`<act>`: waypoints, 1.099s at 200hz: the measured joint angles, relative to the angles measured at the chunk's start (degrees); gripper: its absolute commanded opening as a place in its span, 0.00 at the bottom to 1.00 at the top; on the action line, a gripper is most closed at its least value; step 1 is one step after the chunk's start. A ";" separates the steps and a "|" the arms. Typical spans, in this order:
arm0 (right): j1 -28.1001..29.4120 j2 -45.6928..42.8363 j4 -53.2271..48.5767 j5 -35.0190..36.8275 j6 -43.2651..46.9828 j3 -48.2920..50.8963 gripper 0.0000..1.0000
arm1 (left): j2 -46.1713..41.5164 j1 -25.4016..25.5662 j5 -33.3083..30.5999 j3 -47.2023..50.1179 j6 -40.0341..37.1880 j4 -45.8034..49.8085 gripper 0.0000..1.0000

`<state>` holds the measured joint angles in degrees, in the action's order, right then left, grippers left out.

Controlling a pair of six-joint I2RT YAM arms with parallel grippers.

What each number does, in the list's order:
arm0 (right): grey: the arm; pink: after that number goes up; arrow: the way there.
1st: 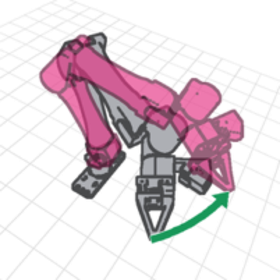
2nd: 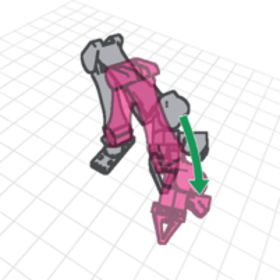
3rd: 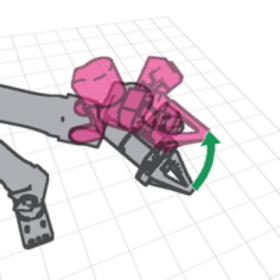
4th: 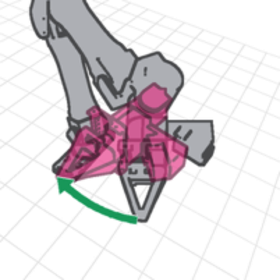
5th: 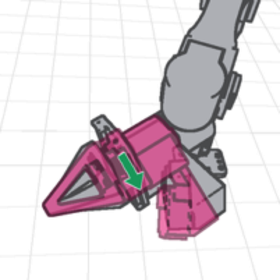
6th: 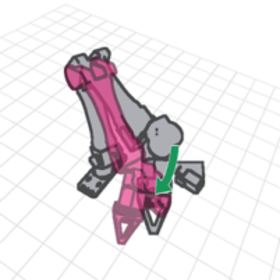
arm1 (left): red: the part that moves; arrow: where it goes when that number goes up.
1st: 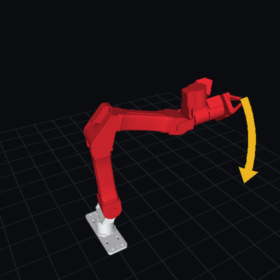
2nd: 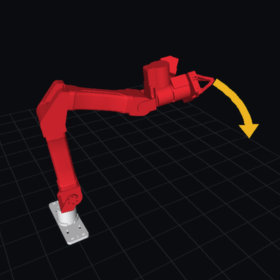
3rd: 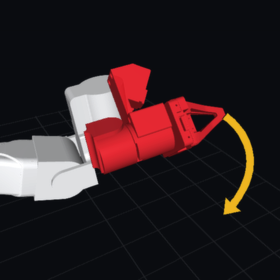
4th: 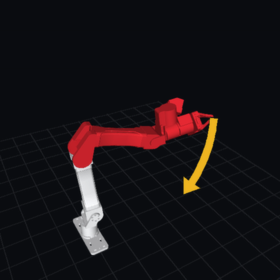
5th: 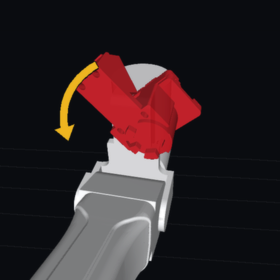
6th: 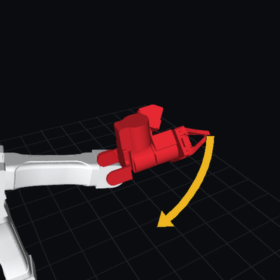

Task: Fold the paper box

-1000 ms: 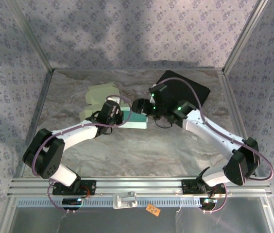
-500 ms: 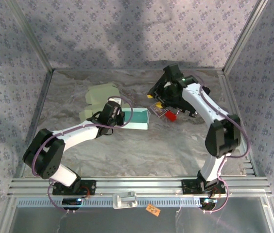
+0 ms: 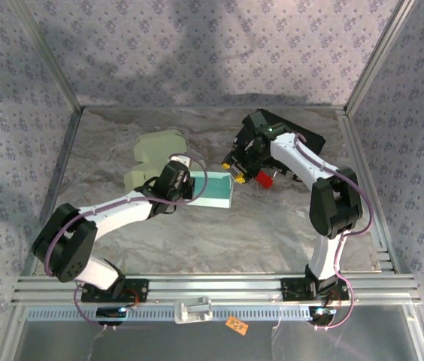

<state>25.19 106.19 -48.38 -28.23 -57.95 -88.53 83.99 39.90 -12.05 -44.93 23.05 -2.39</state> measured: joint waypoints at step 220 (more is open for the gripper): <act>5.73 -1.55 7.48 3.23 0.96 13.73 0.29 | -27.56 6.23 3.93 12.81 14.86 19.47 0.56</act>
<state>30.92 104.64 -40.91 -24.99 -56.99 -74.81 56.42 46.13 -8.12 -32.12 37.91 17.08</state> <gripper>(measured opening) 0.291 0.562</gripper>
